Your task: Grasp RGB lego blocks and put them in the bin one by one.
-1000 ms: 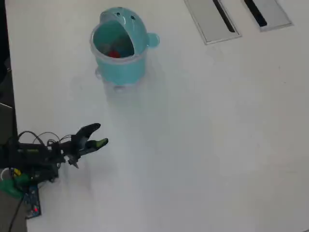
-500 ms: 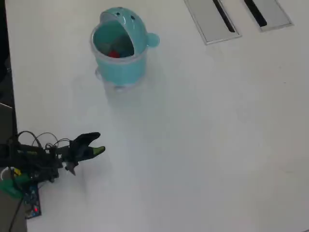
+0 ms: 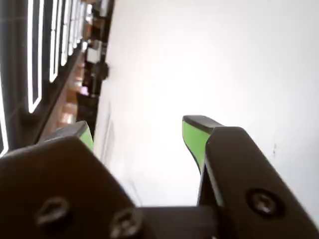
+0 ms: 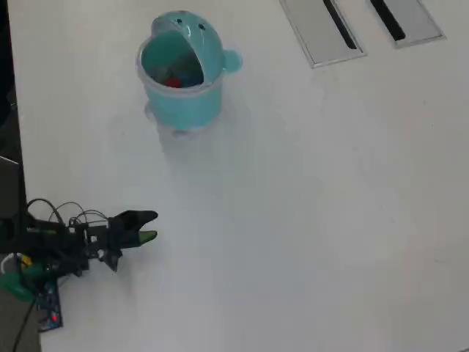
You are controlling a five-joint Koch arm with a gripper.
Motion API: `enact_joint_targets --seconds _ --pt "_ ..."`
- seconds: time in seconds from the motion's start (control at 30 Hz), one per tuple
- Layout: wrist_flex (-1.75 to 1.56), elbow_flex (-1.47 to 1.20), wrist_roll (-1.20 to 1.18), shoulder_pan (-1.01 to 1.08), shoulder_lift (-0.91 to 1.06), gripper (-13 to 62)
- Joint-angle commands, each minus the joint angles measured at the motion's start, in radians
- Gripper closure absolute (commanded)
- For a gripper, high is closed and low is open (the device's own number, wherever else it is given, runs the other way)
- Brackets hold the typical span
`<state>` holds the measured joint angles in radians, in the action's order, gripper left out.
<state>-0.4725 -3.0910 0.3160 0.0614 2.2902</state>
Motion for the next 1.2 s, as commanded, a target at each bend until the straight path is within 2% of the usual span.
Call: enact_joint_targets --seconds 0.0,0.37,0.87,1.17 --pt "0.025 -0.081 0.008 0.000 0.080 15.4" --pt "0.278 -0.080 -0.026 0.002 0.080 15.5" --pt "0.471 -0.081 -0.242 -0.009 0.078 15.6" --pt "0.499 -0.080 -0.242 -0.015 0.067 15.4"
